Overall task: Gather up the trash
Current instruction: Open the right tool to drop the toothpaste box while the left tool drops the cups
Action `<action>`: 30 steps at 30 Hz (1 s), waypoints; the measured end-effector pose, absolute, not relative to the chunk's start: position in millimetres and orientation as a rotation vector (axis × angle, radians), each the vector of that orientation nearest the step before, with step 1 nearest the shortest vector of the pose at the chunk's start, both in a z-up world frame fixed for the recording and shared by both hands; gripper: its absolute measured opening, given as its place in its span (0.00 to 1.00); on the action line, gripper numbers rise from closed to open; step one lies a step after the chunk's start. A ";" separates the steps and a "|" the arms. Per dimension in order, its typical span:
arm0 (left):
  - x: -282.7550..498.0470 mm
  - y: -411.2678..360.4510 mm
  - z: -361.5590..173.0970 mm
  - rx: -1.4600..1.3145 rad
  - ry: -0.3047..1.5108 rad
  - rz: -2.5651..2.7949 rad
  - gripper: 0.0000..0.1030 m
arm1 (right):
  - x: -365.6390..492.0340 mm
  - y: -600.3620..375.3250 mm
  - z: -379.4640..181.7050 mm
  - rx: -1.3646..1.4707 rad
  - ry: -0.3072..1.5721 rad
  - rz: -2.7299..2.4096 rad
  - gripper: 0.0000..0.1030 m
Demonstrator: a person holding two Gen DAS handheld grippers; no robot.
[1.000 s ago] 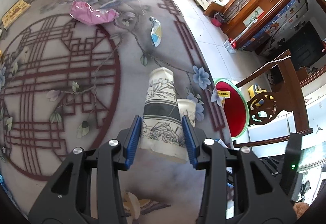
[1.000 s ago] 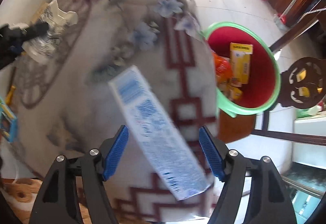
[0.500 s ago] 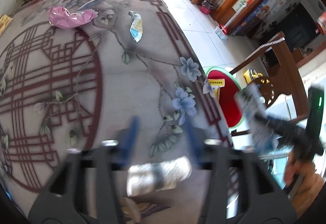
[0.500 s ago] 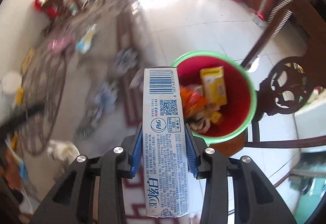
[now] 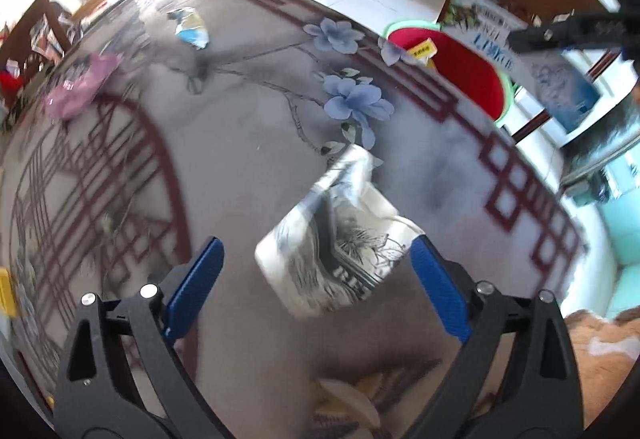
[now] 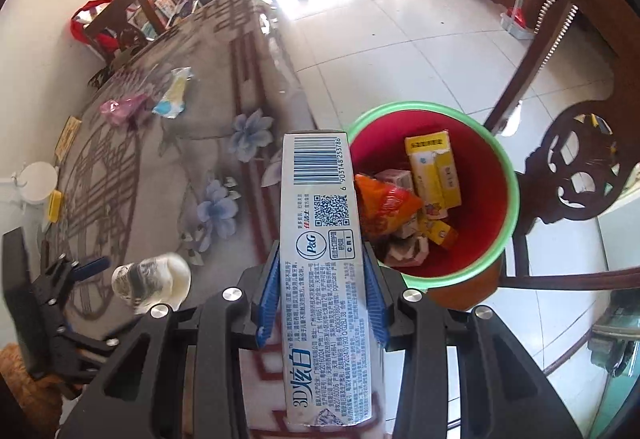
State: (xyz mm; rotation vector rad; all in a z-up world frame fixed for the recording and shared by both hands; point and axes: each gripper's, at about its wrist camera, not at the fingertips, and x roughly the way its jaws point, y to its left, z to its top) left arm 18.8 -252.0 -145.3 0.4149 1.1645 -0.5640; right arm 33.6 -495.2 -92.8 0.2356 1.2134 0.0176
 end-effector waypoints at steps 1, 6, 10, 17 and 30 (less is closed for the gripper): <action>20.1 -255.3 -148.9 0.428 1.168 -0.564 0.90 | 33.8 -493.5 -92.8 0.235 1.214 0.023 0.36; 27.2 -264.4 -158.9 0.418 1.187 -0.567 0.62 | 32.9 -493.2 -93.6 0.250 1.211 0.030 0.36; 40.6 -267.9 -160.4 0.306 1.236 -0.550 0.41 | 33.9 -502.3 -93.8 0.269 1.205 0.018 0.36; 58.0 -277.8 -123.5 0.157 1.200 -0.511 0.39 | 47.8 -541.1 -92.6 0.304 1.160 -0.061 0.36; 85.5 -411.6 -75.2 0.151 1.090 -0.748 0.40 | 49.5 -628.4 -86.0 0.392 1.030 -0.318 0.78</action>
